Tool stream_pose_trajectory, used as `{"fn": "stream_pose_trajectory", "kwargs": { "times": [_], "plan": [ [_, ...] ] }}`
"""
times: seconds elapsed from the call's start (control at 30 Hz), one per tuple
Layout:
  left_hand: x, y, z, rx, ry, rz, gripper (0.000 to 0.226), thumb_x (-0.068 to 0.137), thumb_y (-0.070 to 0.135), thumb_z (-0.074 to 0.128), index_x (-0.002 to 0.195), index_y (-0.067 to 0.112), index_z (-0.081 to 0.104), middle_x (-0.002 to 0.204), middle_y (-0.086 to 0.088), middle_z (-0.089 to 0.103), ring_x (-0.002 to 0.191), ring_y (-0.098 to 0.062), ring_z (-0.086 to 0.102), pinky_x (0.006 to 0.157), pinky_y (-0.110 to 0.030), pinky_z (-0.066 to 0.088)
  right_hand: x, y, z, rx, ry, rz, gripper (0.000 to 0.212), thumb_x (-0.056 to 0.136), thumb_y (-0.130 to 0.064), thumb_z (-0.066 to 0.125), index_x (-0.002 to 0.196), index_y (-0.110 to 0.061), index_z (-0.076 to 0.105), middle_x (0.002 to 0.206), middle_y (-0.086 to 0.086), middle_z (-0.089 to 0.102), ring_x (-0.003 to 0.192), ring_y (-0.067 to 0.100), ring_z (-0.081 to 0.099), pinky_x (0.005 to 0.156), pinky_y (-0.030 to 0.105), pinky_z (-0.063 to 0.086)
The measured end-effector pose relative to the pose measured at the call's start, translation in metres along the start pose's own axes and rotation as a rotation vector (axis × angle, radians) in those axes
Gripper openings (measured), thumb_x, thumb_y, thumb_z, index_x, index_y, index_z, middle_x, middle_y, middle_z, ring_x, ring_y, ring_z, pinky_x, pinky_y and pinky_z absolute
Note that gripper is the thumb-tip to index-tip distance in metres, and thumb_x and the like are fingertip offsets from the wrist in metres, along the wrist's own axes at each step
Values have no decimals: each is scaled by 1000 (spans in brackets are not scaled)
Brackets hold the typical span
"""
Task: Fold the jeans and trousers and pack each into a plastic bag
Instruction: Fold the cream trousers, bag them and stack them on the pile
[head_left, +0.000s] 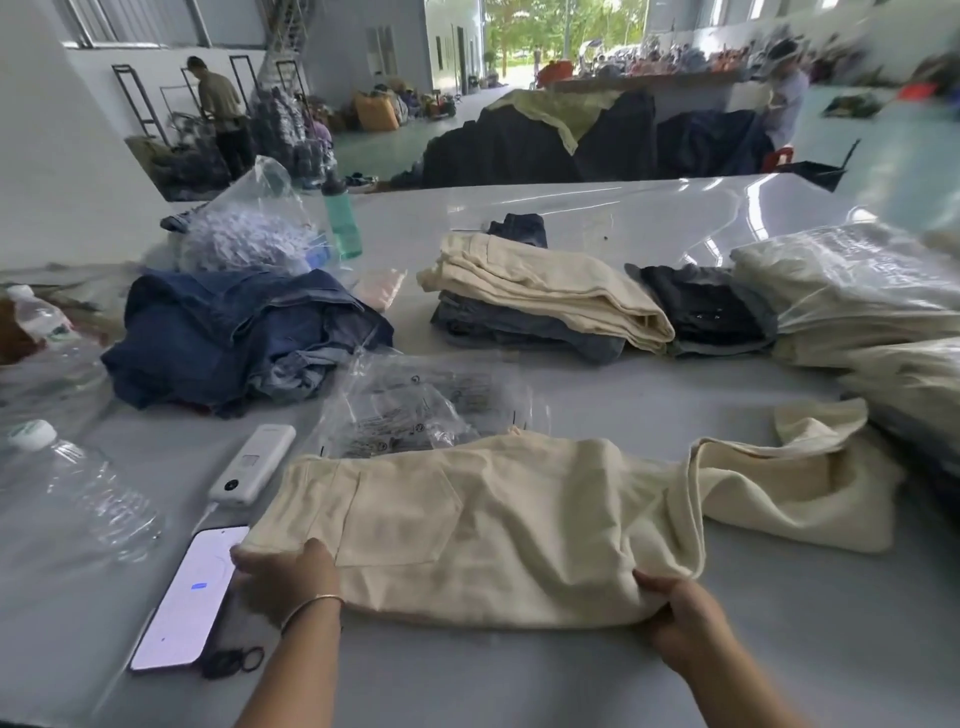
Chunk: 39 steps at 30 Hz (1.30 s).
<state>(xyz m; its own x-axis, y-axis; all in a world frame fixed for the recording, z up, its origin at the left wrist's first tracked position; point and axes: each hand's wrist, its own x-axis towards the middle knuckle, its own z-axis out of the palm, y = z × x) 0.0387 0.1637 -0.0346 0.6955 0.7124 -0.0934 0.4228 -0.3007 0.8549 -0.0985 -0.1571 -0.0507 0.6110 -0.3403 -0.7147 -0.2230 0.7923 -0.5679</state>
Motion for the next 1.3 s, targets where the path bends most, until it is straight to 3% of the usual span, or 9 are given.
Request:
{"fn": "stream_pose_trajectory", "kwargs": {
  "times": [0.13,0.23,0.4,0.67,0.87,0.97,1.07,1.13,1.3],
  "plan": [
    [-68,31,33,146,-73,502,56,70,3,67,125,6,55,140,-22,40,130,-40,33,102,-53,33,-5,-6,-12,-109,-57,49,22,82,11,57,102,7,62,72,17,71,66,30,66,47,32,56],
    [-135,58,66,152,-559,750,29,78,3,64,106,10,67,117,-9,62,114,-28,53,96,-32,41,-6,-20,-28,-230,-54,28,15,80,8,61,94,3,62,66,15,69,59,28,62,45,29,52],
    [-247,89,117,154,-987,763,28,82,33,69,107,20,69,107,6,69,95,-6,62,84,-16,45,7,-75,-66,-320,-39,-123,15,87,-3,59,101,1,61,75,17,67,57,25,64,54,28,51],
    [-311,105,197,373,-944,543,64,79,50,69,128,13,49,123,-6,62,115,-23,57,94,-26,42,37,-147,-124,-191,57,-108,24,95,-19,51,87,1,60,73,18,67,61,28,66,52,27,48],
    [-322,109,187,133,-1179,473,39,75,4,71,113,9,68,81,10,70,70,-1,61,67,-16,49,45,-194,-144,-376,117,-181,38,98,-29,49,78,2,56,52,20,64,35,23,58,39,17,38],
    [-334,100,167,-29,-1309,451,41,62,6,59,100,13,73,64,18,68,56,9,54,55,-9,41,51,-219,-139,-246,173,-317,38,91,-40,59,90,-2,56,73,21,67,54,30,67,42,27,50],
    [-343,84,158,179,-1416,546,35,58,9,60,82,28,78,62,11,68,61,4,57,58,-14,40,60,-232,-129,-321,152,-281,62,78,-57,68,100,0,54,95,15,64,83,33,66,67,42,57],
    [-346,74,158,417,-1470,671,36,57,21,58,83,37,77,69,8,67,68,-1,57,63,-19,41,69,-233,-125,-443,163,-295,58,77,-43,75,108,2,55,100,15,64,88,29,62,78,37,52],
    [-354,74,159,506,-1410,667,41,62,52,65,70,13,74,61,-3,48,60,-12,41,59,-32,33,69,-225,-118,-499,143,-435,17,76,4,61,90,-3,64,81,17,64,70,23,55,61,30,42]
  ]
}}
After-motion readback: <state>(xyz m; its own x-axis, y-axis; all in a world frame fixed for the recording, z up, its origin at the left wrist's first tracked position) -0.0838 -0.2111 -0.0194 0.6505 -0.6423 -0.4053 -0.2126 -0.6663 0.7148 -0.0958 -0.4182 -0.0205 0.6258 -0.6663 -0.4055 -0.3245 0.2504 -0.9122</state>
